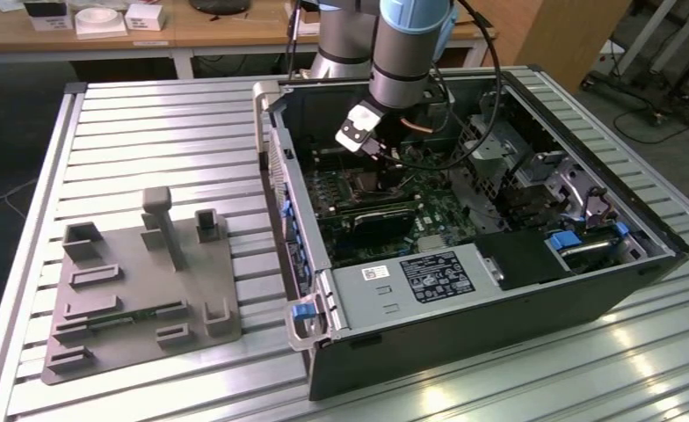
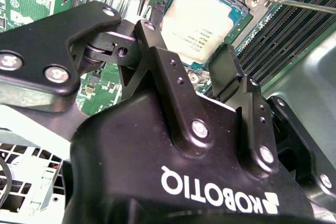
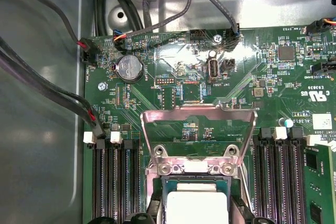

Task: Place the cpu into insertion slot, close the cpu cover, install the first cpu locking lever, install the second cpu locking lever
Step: 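Place the cpu into insertion slot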

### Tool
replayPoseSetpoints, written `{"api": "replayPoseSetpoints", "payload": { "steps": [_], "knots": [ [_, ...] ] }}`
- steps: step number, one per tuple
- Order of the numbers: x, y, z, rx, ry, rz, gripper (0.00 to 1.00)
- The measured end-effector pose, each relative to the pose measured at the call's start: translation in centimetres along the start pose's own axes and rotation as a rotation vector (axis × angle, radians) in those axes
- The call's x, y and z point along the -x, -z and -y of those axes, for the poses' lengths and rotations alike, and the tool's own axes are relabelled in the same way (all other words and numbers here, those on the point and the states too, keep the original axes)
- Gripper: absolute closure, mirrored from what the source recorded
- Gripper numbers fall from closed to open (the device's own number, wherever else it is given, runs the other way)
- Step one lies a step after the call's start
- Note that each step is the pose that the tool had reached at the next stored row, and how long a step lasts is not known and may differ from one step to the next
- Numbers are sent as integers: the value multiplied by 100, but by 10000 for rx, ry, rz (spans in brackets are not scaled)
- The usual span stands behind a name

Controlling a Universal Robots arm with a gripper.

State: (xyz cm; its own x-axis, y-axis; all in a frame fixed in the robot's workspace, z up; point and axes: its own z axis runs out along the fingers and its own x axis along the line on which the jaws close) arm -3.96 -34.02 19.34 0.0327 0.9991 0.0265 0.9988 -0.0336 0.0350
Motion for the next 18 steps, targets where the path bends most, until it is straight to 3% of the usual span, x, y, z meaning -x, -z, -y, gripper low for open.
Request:
{"api": "replayPoseSetpoints", "payload": {
  "steps": [11, 14, 16, 18],
  "knots": [
    [-3, 117, -6, -9, 1, -1, 39],
    [-4, 164, -7, -15, -1, 0, 47],
    [-5, 181, -8, -16, 0, 0, 59],
    [-5, 181, -9, -14, 0, -4, 65]
  ]
}}
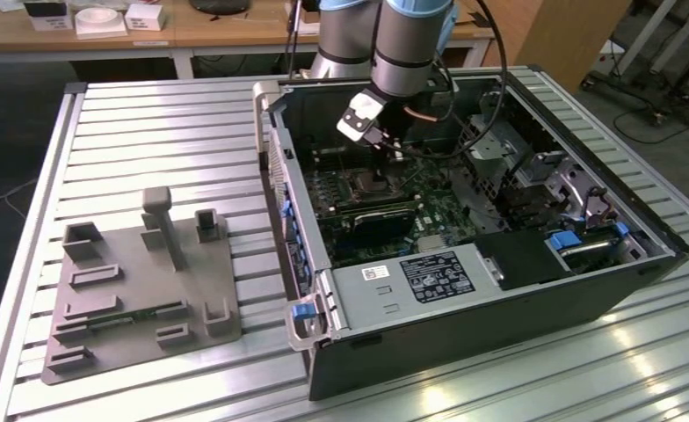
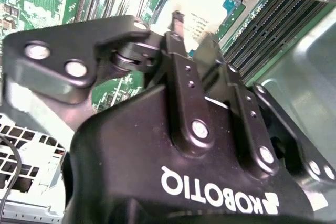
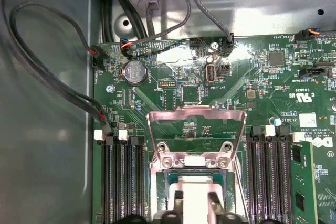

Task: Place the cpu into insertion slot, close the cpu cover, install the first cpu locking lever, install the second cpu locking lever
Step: 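Place the cpu into insertion slot, then close the cpu cover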

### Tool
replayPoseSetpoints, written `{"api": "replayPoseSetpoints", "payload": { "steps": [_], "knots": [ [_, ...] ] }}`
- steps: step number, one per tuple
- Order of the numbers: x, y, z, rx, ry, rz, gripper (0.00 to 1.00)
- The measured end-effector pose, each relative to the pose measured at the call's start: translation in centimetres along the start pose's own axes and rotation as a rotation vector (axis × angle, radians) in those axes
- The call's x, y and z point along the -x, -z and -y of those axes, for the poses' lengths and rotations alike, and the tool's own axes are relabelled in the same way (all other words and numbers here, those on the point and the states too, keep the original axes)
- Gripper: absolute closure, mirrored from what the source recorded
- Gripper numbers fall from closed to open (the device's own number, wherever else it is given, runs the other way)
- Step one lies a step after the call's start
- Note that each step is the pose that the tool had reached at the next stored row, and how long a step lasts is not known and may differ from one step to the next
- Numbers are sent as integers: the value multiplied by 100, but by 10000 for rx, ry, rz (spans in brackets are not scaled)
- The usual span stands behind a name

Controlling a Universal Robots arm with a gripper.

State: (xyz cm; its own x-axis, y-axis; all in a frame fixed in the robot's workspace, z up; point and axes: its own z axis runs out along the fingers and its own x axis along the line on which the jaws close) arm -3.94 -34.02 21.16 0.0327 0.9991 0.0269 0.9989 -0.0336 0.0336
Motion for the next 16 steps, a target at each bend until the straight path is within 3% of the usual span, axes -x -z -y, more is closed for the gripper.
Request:
{"api": "replayPoseSetpoints", "payload": {
  "steps": [7, 16],
  "knots": [
    [1, 2, 0, -3, -1, 4, 89],
    [1, 2, 0, -5, -1, 4, 89]
  ]
}}
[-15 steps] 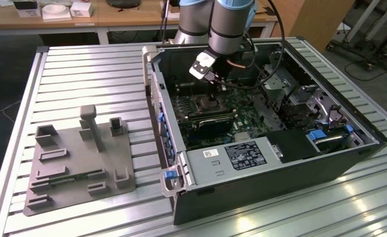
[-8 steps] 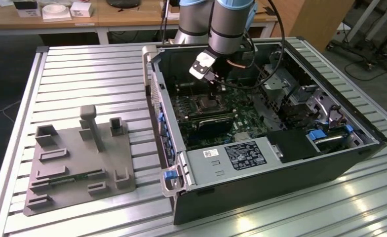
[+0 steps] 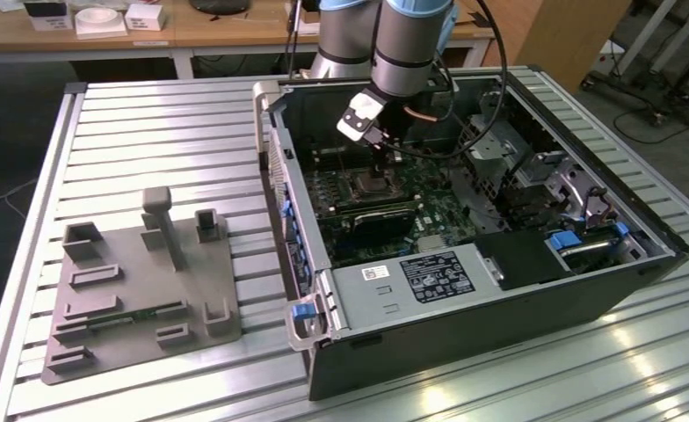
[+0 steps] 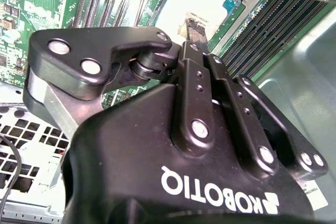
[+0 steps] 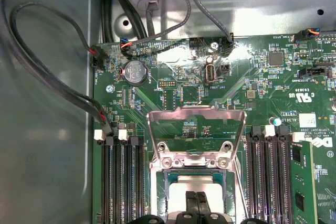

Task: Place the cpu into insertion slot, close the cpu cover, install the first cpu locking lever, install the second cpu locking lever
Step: 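Close the cpu cover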

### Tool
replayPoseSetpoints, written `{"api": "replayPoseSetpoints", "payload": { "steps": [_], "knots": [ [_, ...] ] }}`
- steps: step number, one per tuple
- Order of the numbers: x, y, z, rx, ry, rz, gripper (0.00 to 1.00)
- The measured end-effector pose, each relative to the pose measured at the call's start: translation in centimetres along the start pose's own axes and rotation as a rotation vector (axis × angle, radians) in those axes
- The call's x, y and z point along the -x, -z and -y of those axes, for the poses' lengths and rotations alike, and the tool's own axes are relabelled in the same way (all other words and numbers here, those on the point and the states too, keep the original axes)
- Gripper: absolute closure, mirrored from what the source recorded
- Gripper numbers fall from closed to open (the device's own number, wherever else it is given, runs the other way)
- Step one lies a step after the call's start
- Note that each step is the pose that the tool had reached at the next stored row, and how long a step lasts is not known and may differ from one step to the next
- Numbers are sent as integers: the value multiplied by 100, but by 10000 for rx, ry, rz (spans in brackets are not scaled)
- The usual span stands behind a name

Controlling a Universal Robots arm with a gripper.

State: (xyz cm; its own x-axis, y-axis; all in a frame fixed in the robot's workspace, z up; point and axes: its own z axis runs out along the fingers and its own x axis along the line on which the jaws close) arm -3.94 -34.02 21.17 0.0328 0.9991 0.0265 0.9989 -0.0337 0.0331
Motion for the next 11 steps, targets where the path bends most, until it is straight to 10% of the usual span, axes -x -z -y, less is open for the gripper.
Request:
{"api": "replayPoseSetpoints", "payload": {
  "steps": [11],
  "knots": [
    [0, 0, -1, -1, 86, -6, 89]
  ]
}}
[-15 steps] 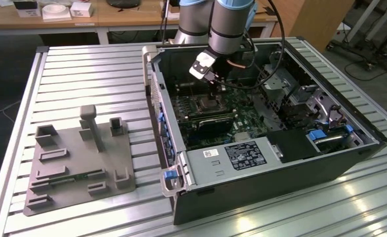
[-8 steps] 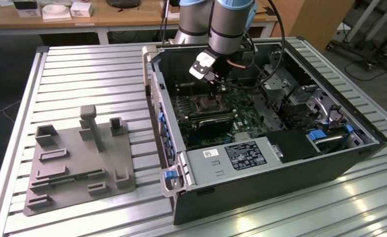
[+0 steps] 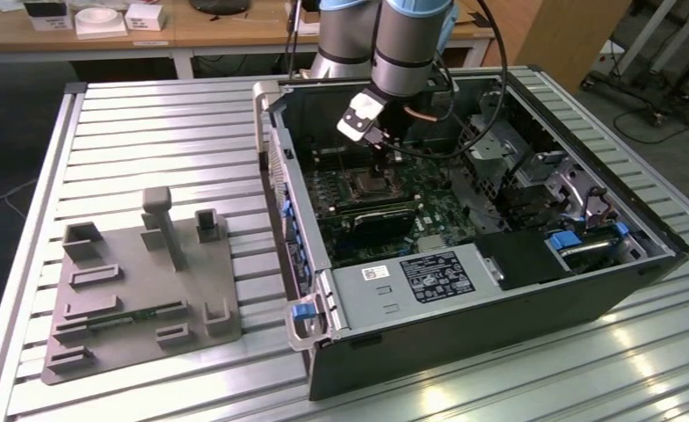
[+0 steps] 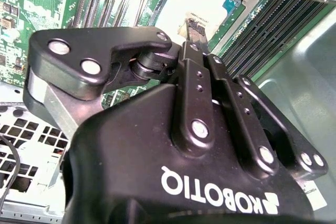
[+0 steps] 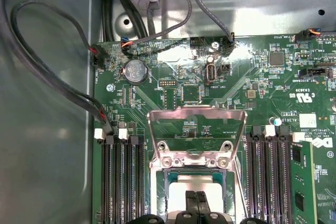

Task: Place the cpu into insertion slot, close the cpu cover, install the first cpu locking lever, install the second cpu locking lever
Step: 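Close the cpu cover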

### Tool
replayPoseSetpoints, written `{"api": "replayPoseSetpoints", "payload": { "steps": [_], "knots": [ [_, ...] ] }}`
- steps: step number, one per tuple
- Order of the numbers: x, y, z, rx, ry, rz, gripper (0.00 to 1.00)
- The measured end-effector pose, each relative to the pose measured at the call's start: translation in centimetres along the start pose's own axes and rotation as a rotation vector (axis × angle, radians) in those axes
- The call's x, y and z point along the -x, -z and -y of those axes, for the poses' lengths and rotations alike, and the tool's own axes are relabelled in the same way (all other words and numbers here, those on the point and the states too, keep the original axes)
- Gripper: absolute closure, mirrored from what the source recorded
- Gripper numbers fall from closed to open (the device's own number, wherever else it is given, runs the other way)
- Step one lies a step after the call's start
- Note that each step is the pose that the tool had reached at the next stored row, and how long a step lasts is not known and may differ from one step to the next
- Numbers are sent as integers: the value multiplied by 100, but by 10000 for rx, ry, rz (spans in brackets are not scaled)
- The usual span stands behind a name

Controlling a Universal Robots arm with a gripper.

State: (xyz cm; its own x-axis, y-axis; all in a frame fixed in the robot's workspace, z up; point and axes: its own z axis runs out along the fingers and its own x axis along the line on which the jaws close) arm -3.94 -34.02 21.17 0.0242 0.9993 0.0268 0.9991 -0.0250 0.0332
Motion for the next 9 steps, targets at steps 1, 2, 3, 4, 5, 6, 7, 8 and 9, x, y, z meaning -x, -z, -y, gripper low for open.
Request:
{"api": "replayPoseSetpoints", "payload": {
  "steps": [1, 2, 3, 4, 5, 6, 7, 8, 9],
  "knots": [
    [0, 3, 0, -2, 23, 2, 89],
    [0, 4, 0, -3, 37, 2, 89],
    [0, 4, 0, -2, 41, 1, 89],
    [0, 4, 0, -3, 41, 1, 89],
    [0, 4, 0, -3, 42, 1, 89],
    [0, 4, 0, -3, 44, 1, 89],
    [0, 5, 0, -3, 44, 2, 89],
    [0, 6, 0, -3, 44, 2, 89],
    [1, 10, 0, -5, 44, 5, 89]
  ]
}}
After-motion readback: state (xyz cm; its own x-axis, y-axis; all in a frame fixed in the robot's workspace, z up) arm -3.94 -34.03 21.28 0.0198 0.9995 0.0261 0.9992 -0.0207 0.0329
